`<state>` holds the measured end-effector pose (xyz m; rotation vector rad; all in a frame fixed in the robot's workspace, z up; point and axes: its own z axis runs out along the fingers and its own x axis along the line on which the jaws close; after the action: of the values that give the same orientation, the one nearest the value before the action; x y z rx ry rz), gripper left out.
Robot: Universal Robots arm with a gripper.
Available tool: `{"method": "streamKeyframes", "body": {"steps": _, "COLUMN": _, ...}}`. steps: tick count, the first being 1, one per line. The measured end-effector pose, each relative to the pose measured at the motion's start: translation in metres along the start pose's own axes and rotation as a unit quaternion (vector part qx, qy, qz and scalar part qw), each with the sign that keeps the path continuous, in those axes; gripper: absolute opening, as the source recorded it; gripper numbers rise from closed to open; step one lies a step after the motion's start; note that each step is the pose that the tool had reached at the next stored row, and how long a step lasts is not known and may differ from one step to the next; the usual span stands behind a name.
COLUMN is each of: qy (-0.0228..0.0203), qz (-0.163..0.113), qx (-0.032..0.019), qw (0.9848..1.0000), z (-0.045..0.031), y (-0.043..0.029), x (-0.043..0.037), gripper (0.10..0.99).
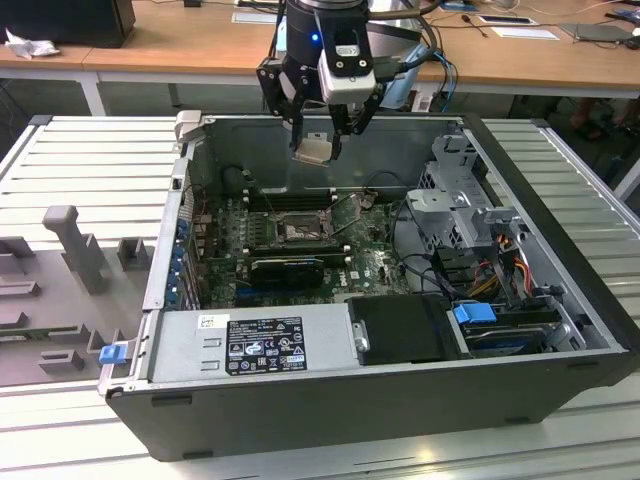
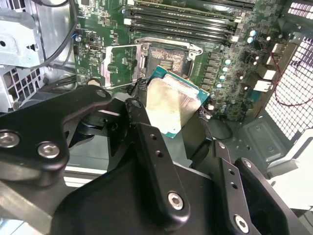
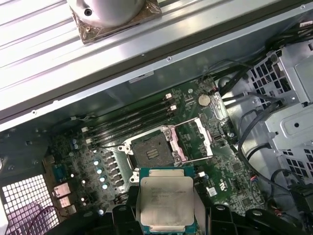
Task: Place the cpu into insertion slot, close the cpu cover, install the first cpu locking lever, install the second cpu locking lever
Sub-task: 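Place the cpu into insertion slot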
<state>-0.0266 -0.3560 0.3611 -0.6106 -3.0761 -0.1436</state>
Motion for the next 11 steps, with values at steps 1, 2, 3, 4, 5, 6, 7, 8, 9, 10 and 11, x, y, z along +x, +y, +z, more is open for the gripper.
{"method": "streamKeyframes", "body": {"steps": 1, "qy": -0.0003, "qz": 0.003, "qx": 0.0000, "qw": 1.0000, "z": 0.0000, "y": 0.0000, "x": 0.0000, "gripper": 0.525}}
{"method": "streamKeyframes", "body": {"steps": 2, "qy": -0.0006, "qz": 0.006, "qx": -0.0001, "qw": 1.0000, "z": 0.0000, "y": 0.0000, "x": 0.0000, "gripper": 0.525}}
{"method": "streamKeyframes", "body": {"steps": 3, "qy": -0.0009, "qz": 0.009, "qx": -0.0001, "qw": 1.0000, "z": 0.0000, "y": 0.0000, "x": 0.0000, "gripper": 0.525}}
{"method": "streamKeyframes", "body": {"steps": 4, "qy": -0.0010, "qz": 0.012, "qx": -0.0002, "qw": 0.9999, "z": 0.0000, "y": 0.0000, "x": 0.0000, "gripper": 0.525}}
{"method": "streamKeyframes", "body": {"steps": 5, "qy": -0.0014, "qz": 0.015, "qx": -0.0003, "qw": 0.9999, "z": 0.0000, "y": 0.0000, "x": 0.0000, "gripper": 0.525}}
{"method": "streamKeyframes", "body": {"steps": 6, "qy": -0.0017, "qz": 0.019, "qx": -0.0004, "qw": 0.9998, "z": 0.0000, "y": 0.0000, "x": 0.0000, "gripper": 0.525}}
{"method": "streamKeyframes", "body": {"steps": 7, "qy": -0.0019, "qz": 0.021, "qx": -0.0004, "qw": 0.9998, "z": 0.0000, "y": 0.0000, "x": 0.0000, "gripper": 0.525}}
{"method": "streamKeyframes", "body": {"steps": 8, "qy": -0.0021, "qz": 0.023, "qx": -0.0005, "qw": 0.9997, "z": 0.0000, "y": 0.0000, "x": 0.0000, "gripper": 0.525}}
{"method": "streamKeyframes", "body": {"steps": 9, "qy": -0.0024, "qz": 0.026, "qx": -0.0005, "qw": 0.9996, "z": 0.0000, "y": 0.0000, "x": 0.0000, "gripper": 0.525}}
{"method": "streamKeyframes", "body": {"steps": 10, "qy": -0.0025, "qz": 0.028, "qx": -0.0005, "qw": 0.9996, "z": 0.0000, "y": 0.0000, "x": 0.0000, "gripper": 0.525}}
{"method": "streamKeyframes", "body": {"steps": 11, "qy": -0.0027, "qz": 0.030, "qx": -0.0006, "qw": 0.9995, "z": 0.0000, "y": 0.0000, "x": 0.0000, "gripper": 0.525}}
